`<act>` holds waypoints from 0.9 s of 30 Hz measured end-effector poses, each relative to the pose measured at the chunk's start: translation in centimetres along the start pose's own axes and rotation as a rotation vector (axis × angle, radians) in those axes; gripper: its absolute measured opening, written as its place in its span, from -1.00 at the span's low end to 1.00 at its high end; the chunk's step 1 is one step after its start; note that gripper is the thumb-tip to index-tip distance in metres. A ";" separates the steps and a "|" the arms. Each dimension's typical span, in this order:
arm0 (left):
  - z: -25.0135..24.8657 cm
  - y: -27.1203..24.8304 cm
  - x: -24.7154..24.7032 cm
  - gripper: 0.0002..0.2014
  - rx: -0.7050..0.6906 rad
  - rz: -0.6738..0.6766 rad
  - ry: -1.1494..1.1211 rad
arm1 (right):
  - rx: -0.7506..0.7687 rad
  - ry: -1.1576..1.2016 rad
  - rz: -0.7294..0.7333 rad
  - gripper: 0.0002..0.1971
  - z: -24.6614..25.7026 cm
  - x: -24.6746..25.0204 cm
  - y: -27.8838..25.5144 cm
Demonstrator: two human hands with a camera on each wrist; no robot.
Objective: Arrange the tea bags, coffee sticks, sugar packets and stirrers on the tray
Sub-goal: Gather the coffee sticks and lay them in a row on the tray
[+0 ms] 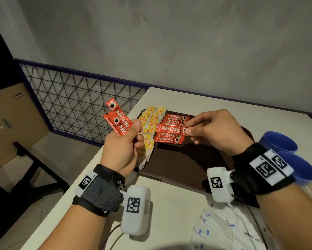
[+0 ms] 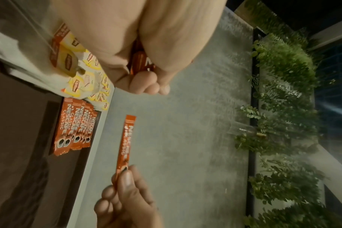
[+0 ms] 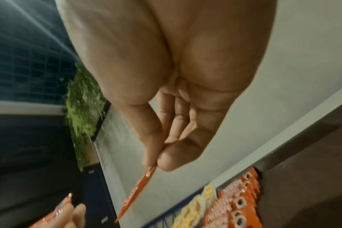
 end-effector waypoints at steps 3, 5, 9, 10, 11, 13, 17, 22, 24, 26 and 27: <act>1.1 -0.3 -0.6 -0.85 0.102 0.014 -0.037 | -0.063 -0.132 0.061 -0.86 -0.9 -0.4 2.0; 1.6 -0.6 -1.0 -0.80 0.190 0.027 -0.092 | -0.102 -0.202 0.103 -0.88 -1.3 -0.8 3.0; 1.2 -0.8 -1.2 -0.79 0.211 0.060 -0.117 | -0.165 -0.255 0.140 -0.91 -2.3 -1.8 4.2; 1.1 -0.8 -1.1 -0.78 0.197 0.058 -0.104 | -0.180 -0.271 0.150 -0.91 -2.6 -2.1 4.3; 1.0 -0.8 -1.1 -0.78 0.185 0.053 -0.087 | -0.191 -0.292 0.162 -0.91 -2.9 -2.5 4.3; 1.0 -0.9 -1.1 -0.80 0.173 0.048 -0.058 | -0.207 -0.349 0.183 -0.88 -3.4 -3.2 4.4; 1.1 -1.0 -1.2 -0.83 0.180 0.069 -0.062 | -0.252 -0.439 0.194 -0.77 -4.0 -4.0 4.7; 1.0 -1.1 -1.3 -0.82 0.175 0.076 -0.065 | -0.274 -0.488 0.188 -0.82 -4.1 -4.3 4.9; 1.0 -1.1 -1.2 -0.82 0.172 0.077 -0.065 | -0.277 -0.507 0.188 -0.81 -4.1 -4.5 5.0; 1.0 -1.1 -1.2 -0.82 0.171 0.075 -0.064 | -0.276 -0.521 0.193 -0.84 -4.1 -4.6 5.1; 1.0 -1.2 -1.2 -0.82 0.170 0.075 -0.063 | -0.275 -0.526 0.194 -0.85 -4.1 -4.6 5.1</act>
Point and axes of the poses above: each hand's wrist, its own y-axis towards the middle knuckle, its own x-axis out of the back of the hand, z = x × y, the point moved 7 cm from there along y, towards the middle knuckle, and after that the axes turned 9 degrees about y, right-handed, at the moved point
